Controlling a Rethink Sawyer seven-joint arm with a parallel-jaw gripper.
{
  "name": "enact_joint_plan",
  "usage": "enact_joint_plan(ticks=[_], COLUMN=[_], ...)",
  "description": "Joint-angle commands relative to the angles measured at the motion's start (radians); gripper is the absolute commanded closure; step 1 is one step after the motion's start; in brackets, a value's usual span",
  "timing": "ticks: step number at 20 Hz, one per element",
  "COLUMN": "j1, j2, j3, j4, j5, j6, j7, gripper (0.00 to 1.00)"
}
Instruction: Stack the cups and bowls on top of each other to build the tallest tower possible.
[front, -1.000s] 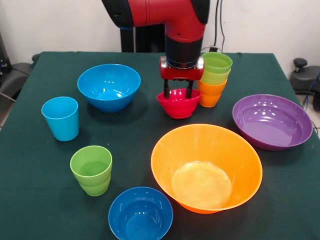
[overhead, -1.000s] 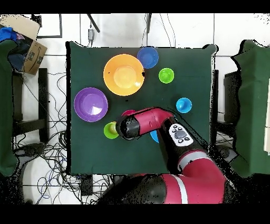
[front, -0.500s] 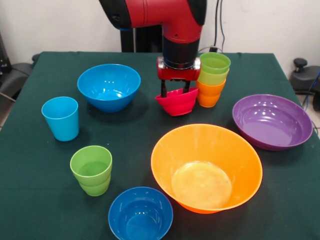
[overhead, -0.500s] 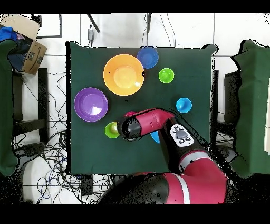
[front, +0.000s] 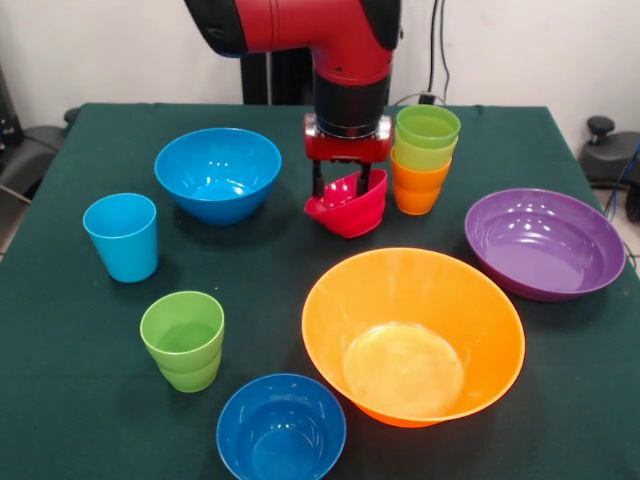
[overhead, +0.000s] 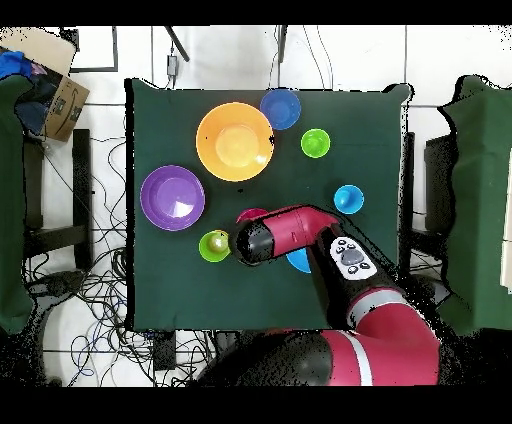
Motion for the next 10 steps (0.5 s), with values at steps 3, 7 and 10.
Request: enact_joint_plan(ticks=[3, 7, 10], j1=[-0.008, -0.002, -0.001], j2=[-0.027, -0.031, -0.046], j3=[0.082, 0.093, 0.099], j4=[-0.028, -0.036, -0.040], j5=[-0.031, -0.012, 0.002], j6=[-0.108, -0.102, -0.073], j7=[-0.047, -0.045, -0.053], gripper=[0.00, 0.00, 0.00])
